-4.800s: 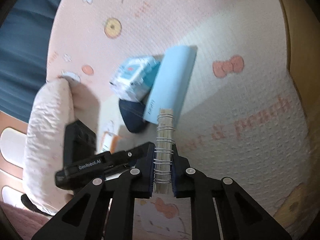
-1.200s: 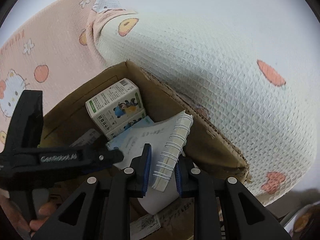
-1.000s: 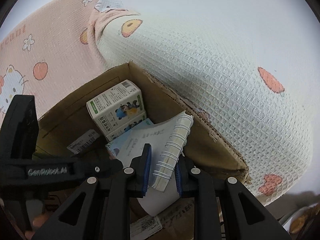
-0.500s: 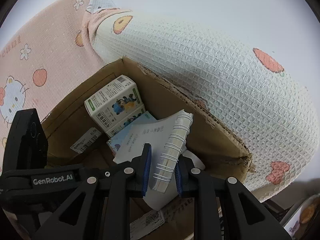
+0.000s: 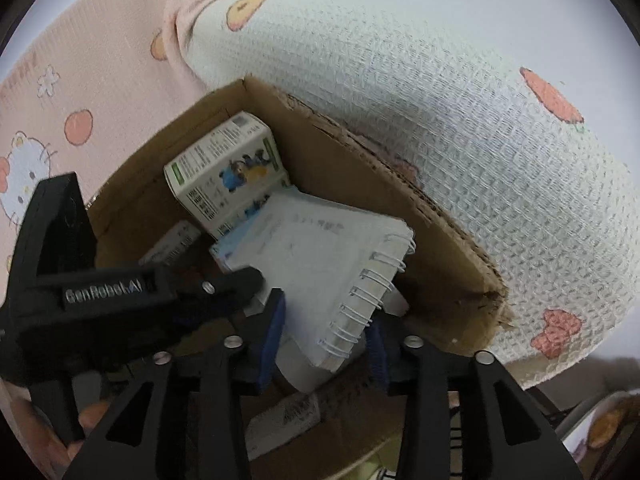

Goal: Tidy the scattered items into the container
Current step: 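Lower the notepad into the box and open the right gripper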

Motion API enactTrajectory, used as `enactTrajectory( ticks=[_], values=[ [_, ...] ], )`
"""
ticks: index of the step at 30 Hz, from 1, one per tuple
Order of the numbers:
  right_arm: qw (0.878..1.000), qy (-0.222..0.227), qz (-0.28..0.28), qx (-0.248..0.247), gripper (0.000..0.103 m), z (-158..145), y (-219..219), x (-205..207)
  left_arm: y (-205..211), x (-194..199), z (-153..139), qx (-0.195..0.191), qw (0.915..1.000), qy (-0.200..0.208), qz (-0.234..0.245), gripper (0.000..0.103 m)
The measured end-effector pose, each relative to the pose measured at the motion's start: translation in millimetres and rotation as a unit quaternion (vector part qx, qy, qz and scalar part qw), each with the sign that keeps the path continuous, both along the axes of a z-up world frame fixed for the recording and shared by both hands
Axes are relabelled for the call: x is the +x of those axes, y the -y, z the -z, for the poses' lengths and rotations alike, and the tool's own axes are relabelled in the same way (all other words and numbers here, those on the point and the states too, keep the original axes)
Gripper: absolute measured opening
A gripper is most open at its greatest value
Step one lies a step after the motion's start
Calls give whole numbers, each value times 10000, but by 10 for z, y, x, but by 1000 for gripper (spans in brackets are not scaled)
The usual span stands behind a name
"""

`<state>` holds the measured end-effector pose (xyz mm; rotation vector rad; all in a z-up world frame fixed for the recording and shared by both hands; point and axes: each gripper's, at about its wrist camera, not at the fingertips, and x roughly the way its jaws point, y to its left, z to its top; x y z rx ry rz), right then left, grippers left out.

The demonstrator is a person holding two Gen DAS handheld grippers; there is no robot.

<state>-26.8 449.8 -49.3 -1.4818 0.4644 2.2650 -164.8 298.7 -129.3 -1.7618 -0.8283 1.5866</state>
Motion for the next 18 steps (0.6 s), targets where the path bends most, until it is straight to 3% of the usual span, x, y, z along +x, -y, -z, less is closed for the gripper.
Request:
enactTrajectory(
  ticks=[3, 9, 13, 18],
  values=[
    [10000, 19, 34, -32, 38, -25, -21, 46, 35, 24, -38, -74, 9997, -214, -9, 14],
    [9997, 254, -47, -36, 39, -91, -14, 115, 53, 99, -37, -81, 9997, -222, 23, 14],
    [9995, 124, -209, -198, 39, -177, 15, 145, 61, 121, -140, -191, 9985, -502, 49, 14],
    [9989, 251, -379, 82, 39, -171, 91, 88, 28, 55, -293, -93, 9980, -614, 91, 14]
  ],
)
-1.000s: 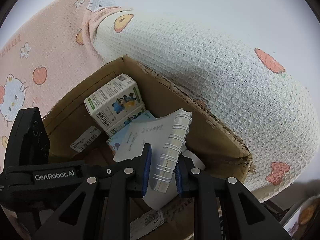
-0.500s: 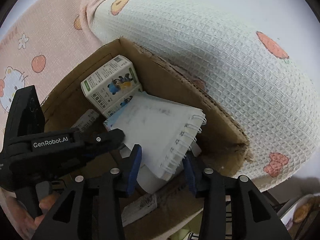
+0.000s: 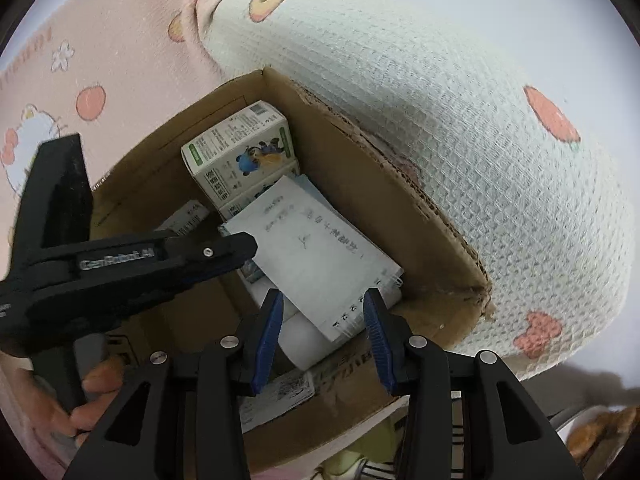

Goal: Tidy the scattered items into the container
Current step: 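Lower the notepad into the box and open the right gripper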

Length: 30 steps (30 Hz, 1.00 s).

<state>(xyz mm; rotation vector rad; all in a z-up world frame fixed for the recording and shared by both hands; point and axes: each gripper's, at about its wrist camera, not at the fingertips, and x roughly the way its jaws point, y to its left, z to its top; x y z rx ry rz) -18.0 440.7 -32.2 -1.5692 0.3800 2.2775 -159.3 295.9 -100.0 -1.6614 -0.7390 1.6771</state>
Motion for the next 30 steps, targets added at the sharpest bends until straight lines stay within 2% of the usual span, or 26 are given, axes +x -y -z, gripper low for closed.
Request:
enactTrajectory(
  ticks=[5, 9, 11, 12, 14, 18, 21, 23, 24, 30],
  values=[
    [9993, 231, -229, 203, 38, 67, 61, -27, 0, 37, 41, 6, 9999, 121, 26, 14],
    [9953, 292, -793, 478, 35, 74, 244, -75, -30, 51, 84, -96, 9997, 204, 71, 14],
    [9936, 413, -966, 422, 32, 135, 270, -133, -101, -9, 99, -69, 9997, 249, 50, 14],
    [9926, 516, -1005, 437, 32, 184, 270, -169, -192, -215, 122, -54, 9997, 254, 40, 14],
    [9904, 683, -1083, 530, 30, 265, 274, -216, -320, -173, 167, -58, 9997, 224, 60, 14],
    [9898, 845, -1029, 508, 29, 383, 209, -253, -381, -180, 183, -73, 9998, 197, 64, 14],
    [9908, 803, -928, 577, 29, 380, 166, -259, -397, -181, 194, 22, 9997, 262, 11, 14],
    [9911, 784, -898, 598, 29, 379, 139, -277, -425, -183, 169, -14, 9997, 227, 10, 14],
    [9912, 786, -892, 591, 29, 378, 130, -277, -309, -265, 211, -54, 9998, 199, 12, 14],
    [9940, 648, -782, 402, 29, 290, 104, -132, -244, -161, 88, -127, 9997, 174, -92, 16]
  ],
)
